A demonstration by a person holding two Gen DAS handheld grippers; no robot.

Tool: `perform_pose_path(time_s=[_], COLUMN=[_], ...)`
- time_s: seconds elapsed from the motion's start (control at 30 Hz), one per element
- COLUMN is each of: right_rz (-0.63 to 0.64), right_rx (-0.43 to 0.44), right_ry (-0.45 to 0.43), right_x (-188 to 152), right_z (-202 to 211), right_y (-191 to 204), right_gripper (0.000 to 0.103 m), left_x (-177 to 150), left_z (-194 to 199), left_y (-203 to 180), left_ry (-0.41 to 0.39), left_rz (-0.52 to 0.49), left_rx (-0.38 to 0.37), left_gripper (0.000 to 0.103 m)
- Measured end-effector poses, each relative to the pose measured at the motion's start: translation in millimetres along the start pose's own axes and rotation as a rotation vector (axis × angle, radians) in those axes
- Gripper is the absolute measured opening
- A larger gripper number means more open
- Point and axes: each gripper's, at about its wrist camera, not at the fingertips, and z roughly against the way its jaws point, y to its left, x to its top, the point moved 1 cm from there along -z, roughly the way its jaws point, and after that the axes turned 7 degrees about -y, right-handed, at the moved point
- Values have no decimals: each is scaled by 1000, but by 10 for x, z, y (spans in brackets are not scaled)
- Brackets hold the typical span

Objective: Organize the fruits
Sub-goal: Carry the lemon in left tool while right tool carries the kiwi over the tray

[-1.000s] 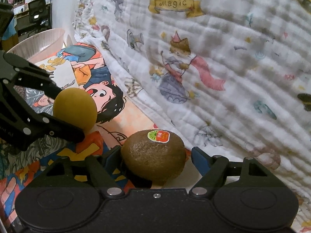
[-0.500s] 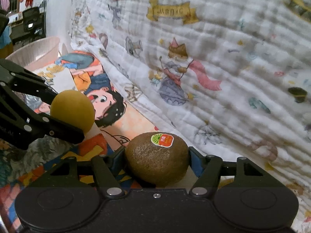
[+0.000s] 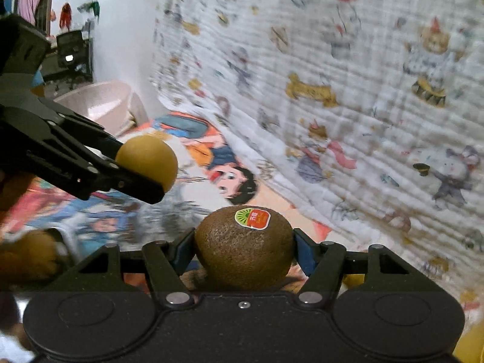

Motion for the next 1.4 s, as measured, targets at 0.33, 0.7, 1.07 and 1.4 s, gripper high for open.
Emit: perform_pose_path(time_s=[0.33,0.7,1.07,1.4], right_rz=[25,63,35,5], right_rx=[76,117,76,62], right_ry=[-20,50,123,178], right_x=[-183,-625,-1030,-1293], right_z=[742,1175,1483,1598], right_y=[643,1127,1103,1080], right_gripper=[68,68,68,69], left_x=[-359,-781,-1038,-1246], left_z=[781,1083,1025,873], left_y=[-255,-495,-825,-1096], left_ry=[-19,26,83,168], left_rz=[-8,-14,-49,-114], left_rx=[-36,-88,-169,-208], left_gripper=[65,65,65,65])
